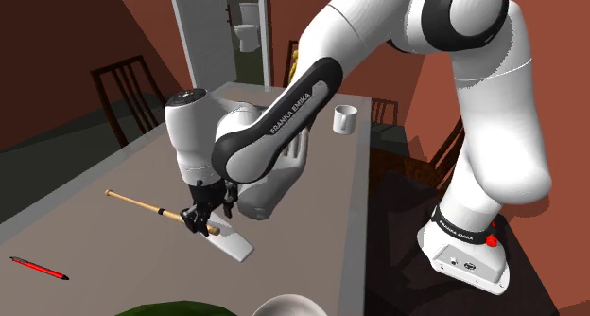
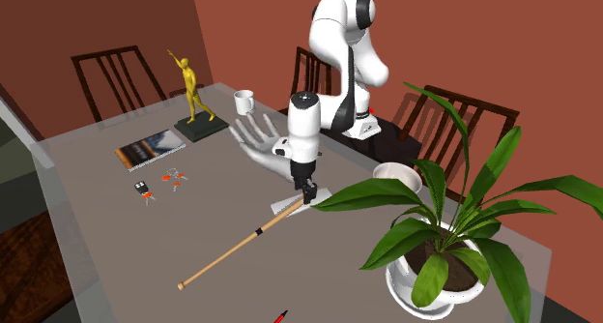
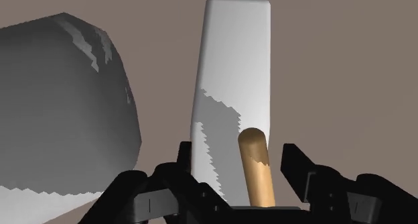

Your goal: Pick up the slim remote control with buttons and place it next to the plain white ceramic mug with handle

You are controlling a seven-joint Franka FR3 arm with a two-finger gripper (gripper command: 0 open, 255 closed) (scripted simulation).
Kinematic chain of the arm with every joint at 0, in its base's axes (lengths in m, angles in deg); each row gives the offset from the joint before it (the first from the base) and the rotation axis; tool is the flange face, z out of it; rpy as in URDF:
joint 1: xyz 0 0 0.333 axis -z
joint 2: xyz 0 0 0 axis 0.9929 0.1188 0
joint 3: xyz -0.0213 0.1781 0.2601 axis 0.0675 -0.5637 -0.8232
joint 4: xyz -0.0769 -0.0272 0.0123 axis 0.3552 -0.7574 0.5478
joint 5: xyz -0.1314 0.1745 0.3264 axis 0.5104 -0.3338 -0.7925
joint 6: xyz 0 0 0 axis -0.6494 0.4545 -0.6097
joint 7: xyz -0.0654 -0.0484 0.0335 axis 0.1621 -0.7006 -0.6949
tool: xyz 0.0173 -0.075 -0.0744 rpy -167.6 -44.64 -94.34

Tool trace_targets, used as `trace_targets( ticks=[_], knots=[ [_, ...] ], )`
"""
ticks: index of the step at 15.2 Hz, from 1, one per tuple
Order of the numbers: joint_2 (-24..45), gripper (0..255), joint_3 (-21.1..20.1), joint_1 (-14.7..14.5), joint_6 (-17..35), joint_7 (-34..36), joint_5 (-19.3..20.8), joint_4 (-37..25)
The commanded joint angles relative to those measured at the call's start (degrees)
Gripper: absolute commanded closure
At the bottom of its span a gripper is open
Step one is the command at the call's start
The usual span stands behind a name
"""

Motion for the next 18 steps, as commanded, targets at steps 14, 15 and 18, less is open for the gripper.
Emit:
trace_targets(
  ticks=[14, 15, 18],
  knots=[
    [1.8, 0, 0.8, -1.5, 0.2, 1.5, 2.0, 0.4],
    [2.3, 0, 1.0, -1.6, 0.7, 1.7, 2.3, 0.4],
    [3.7, 0, 1.6, -2.0, 2.1, 2.3, 3.2, 0.6]
  ],
)
